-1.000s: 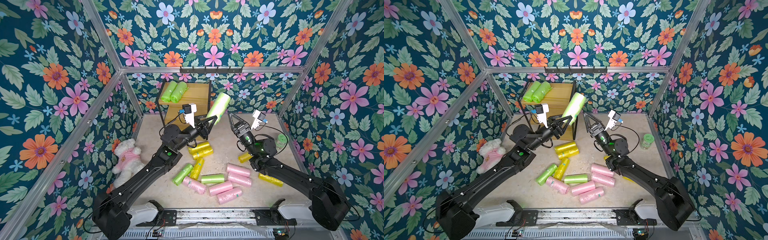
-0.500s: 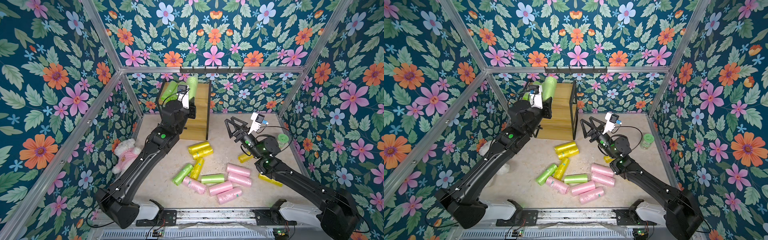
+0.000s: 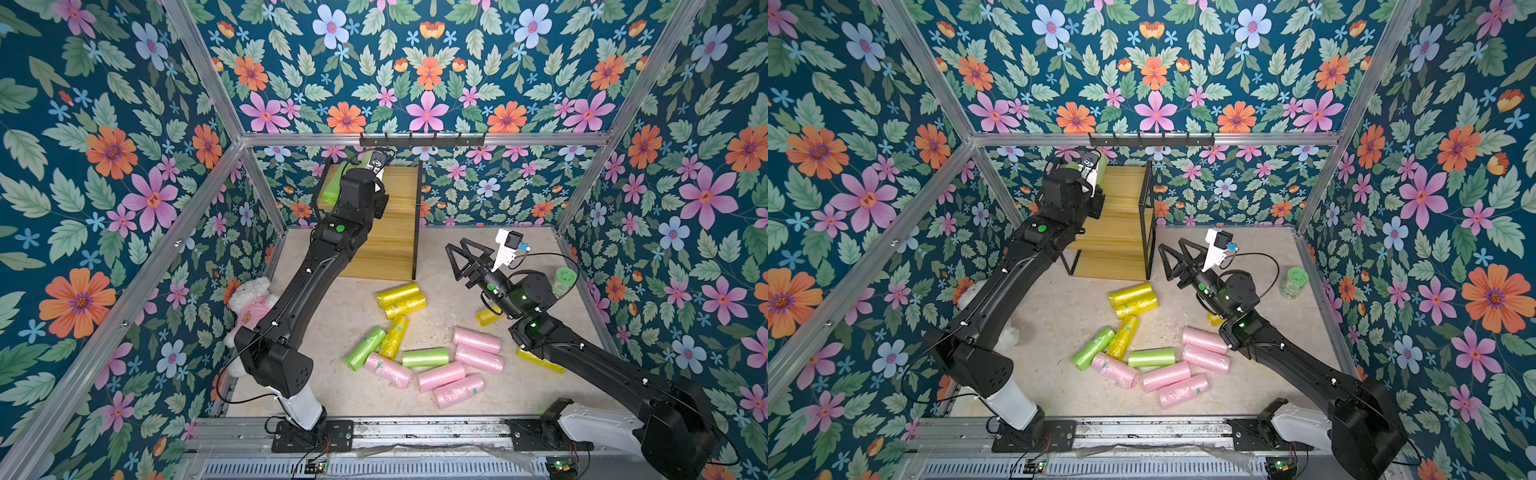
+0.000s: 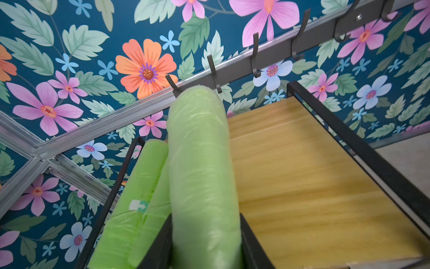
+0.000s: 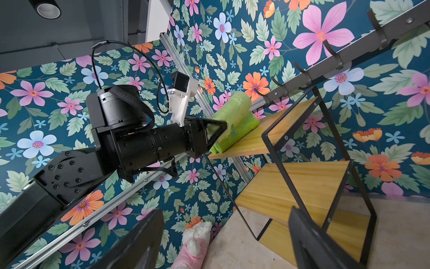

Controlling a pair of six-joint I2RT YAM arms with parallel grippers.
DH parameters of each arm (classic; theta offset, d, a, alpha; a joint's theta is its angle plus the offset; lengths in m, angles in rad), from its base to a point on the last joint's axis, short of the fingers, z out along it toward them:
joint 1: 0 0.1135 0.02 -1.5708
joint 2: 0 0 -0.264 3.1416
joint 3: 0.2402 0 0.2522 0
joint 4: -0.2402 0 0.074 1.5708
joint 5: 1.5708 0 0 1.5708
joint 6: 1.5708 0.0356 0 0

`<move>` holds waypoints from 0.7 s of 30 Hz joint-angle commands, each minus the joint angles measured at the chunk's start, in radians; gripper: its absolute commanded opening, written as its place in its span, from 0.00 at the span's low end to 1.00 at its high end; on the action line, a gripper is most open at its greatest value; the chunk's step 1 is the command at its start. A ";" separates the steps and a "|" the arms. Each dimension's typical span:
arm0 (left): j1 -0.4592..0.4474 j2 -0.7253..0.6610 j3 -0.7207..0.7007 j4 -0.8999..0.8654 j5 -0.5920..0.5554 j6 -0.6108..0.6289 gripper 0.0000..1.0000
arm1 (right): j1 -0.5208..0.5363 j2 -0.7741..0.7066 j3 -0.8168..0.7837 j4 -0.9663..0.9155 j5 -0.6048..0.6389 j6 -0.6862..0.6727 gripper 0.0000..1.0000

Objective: Sort the rolls of trash bags by color and place them on the shelf
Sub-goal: Place the roll of trash bags on the shelf.

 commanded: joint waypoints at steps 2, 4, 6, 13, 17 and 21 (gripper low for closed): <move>0.020 0.041 0.063 -0.021 0.005 0.046 0.30 | 0.001 -0.012 -0.007 0.000 0.019 -0.016 0.89; 0.031 0.059 0.085 -0.032 0.006 0.052 0.31 | -0.001 -0.018 -0.008 -0.005 0.025 -0.019 0.89; 0.040 0.080 0.113 -0.052 0.019 0.054 0.32 | -0.001 -0.022 -0.008 -0.011 0.029 -0.022 0.89; 0.050 0.114 0.145 -0.070 0.083 0.068 0.35 | -0.002 -0.020 -0.011 -0.015 0.036 -0.021 0.89; 0.050 0.122 0.159 -0.085 0.101 0.072 0.38 | -0.004 -0.011 -0.009 -0.015 0.034 -0.017 0.89; 0.049 0.119 0.161 -0.100 0.083 0.077 0.40 | -0.006 -0.003 -0.009 -0.011 0.033 -0.013 0.89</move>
